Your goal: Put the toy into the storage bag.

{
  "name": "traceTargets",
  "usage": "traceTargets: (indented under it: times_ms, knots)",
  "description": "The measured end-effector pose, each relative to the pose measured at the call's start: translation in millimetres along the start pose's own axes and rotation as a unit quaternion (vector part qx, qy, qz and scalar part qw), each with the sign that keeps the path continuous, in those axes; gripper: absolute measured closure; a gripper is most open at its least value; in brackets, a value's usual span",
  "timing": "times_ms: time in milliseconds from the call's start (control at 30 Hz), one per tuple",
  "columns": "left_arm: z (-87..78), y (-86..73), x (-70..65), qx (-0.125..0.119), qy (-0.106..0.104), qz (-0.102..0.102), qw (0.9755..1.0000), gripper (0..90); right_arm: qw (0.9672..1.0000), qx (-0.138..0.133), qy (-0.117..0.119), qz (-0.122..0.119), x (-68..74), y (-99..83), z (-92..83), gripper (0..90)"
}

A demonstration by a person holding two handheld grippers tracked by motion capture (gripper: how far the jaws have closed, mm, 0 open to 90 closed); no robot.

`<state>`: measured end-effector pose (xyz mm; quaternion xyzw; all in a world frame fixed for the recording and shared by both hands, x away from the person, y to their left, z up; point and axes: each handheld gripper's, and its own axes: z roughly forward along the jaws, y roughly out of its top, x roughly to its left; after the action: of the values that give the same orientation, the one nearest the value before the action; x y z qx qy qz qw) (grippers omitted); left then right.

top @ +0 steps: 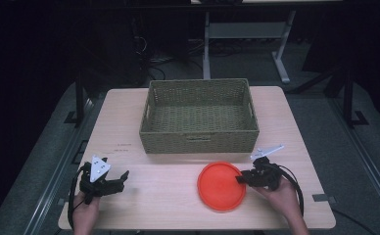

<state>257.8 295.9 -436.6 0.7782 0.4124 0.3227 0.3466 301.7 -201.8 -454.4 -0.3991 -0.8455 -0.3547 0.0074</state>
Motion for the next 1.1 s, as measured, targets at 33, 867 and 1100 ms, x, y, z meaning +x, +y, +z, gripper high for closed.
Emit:
traceTargets:
  times_ms: [33, 867, 1100]
  knots:
    - [0.0, 0.0, -0.2, 0.000, 0.000, -0.001, 1.0000, 12.8, 1.0000, -0.001, 0.001, -0.001, -0.4, 0.1, -0.2, 69.4]
    - [0.9, 0.0, -0.4, 0.002, -0.002, 0.001, 1.0000, 12.8, 0.9967, -0.071, 0.038, 0.010, 4.2, 1.5, -16.7, 81.5]
    - [0.0, -0.3, 0.8, 0.004, 0.003, -0.001, 1.0000, 12.8, 0.9977, -0.057, 0.037, -0.001, 11.8, 8.7, -23.4, 81.7]
